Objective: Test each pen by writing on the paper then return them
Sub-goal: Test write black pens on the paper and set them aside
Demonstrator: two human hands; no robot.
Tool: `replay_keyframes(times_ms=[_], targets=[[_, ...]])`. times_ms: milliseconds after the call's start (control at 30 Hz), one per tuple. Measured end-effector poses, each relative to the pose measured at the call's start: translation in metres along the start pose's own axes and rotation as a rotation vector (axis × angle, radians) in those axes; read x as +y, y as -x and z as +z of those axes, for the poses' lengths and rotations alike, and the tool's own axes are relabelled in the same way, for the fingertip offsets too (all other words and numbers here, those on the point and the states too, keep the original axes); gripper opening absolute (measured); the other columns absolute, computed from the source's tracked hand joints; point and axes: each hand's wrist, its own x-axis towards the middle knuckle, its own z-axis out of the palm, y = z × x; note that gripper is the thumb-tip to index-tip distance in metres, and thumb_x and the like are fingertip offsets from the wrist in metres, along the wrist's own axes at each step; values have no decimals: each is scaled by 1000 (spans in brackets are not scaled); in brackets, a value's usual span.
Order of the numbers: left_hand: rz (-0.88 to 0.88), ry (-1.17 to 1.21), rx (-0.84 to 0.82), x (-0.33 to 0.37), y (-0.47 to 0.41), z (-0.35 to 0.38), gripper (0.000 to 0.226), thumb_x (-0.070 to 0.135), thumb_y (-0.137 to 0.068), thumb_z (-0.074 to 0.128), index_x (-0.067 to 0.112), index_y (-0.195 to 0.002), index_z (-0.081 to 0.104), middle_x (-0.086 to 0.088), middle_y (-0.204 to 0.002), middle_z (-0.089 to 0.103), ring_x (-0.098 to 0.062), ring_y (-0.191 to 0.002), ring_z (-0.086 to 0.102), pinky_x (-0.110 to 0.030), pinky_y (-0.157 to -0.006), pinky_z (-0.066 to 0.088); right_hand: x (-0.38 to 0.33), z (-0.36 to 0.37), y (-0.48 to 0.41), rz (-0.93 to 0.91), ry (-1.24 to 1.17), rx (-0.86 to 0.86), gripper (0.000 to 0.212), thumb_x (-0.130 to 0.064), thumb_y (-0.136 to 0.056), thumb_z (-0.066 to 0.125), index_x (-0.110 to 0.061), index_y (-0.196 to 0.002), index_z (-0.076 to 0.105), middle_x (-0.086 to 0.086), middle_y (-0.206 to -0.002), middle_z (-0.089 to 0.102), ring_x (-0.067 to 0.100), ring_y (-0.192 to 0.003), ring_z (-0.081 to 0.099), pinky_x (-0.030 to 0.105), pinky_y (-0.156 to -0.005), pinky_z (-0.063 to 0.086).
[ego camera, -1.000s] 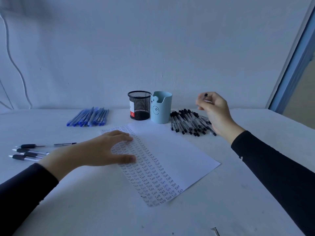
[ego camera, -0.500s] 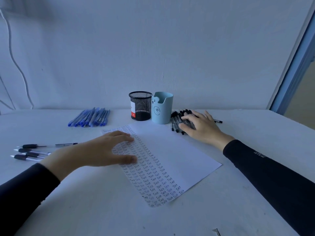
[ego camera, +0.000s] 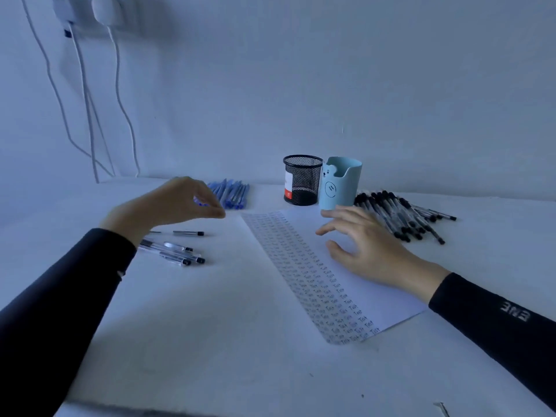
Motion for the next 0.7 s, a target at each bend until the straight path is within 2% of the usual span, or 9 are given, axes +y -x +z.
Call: replay_keyframes(times_ms=[67,167,267,333,433,500,567,633,700], targets=[[-37,-12,-95,-7,1,-9,16,44,-67,84,34,-78,78,15,-93,70,-4,-91,61,-27,-84,45,2,-1,2,2,-13,4,22,-31,-90,57,-28,-109,69,-15,-132,51,1,-131,34,25,-111,22],[-110,-165,-282,-14,3,-12,17,45,-63,86,42,-77,76,17,-100,69,-4,-98,58,-30,-91,42,7,-3,4,15,-27,8,17,-21,-92,63,-28,-106,70,-12,-130,54,6,-131,38,28,-111,27],[-125,-237,-256,-16,0,-8,11,38,-71,84,35,-78,77,15,-98,71,-6,-96,61,-26,-85,41,8,-4,3,38,-34,35,19,-16,-91,64,-27,-104,71,-9,-130,56,7,-128,39,25,-108,26],[-47,-182,-105,-5,-3,1,6,32,-76,81,33,-78,74,8,-91,74,-6,-89,65,-15,-78,42,8,-4,2,42,-31,39,19,-15,-91,64,-27,-104,71,-7,-130,57,7,-127,39,24,-108,25],[241,32,168,40,-1,29,9,19,-81,77,17,-90,78,2,-83,73,11,-72,60,-1,-69,39,10,-4,2,49,-37,39,19,-21,-90,59,-25,-104,72,-6,-129,58,4,-124,39,24,-107,26],[471,116,156,72,6,53,15,19,-82,76,12,-95,77,1,-87,74,4,-75,64,-4,-73,45,11,-5,2,58,-35,40,19,-21,-91,59,-24,-104,72,-4,-127,58,0,-120,37,15,-105,23],[578,155,44,91,12,73,22,28,-82,75,16,-100,76,4,-95,73,-4,-82,66,-13,-77,49,12,-7,2,74,-31,35,19,-13,-91,63,-21,-104,72,-1,-127,60,-1,-118,37,8,-105,22],[540,166,-31,98,15,80,32,41,-83,69,23,-109,74,6,-104,71,-6,-90,64,-17,-82,49,9,-8,1,107,-39,31,18,-14,-92,63,-20,-105,73,0,-125,62,6,-120,40,22,-110,29],[514,162,-23,93,13,78,39,45,-86,61,22,-115,71,5,-109,70,-6,-94,63,-18,-86,50,-2,-9,3,122,-58,-24,27,-37,-94,56,-21,-109,73,-5,-123,63,11,-122,45,32,-108,34]])
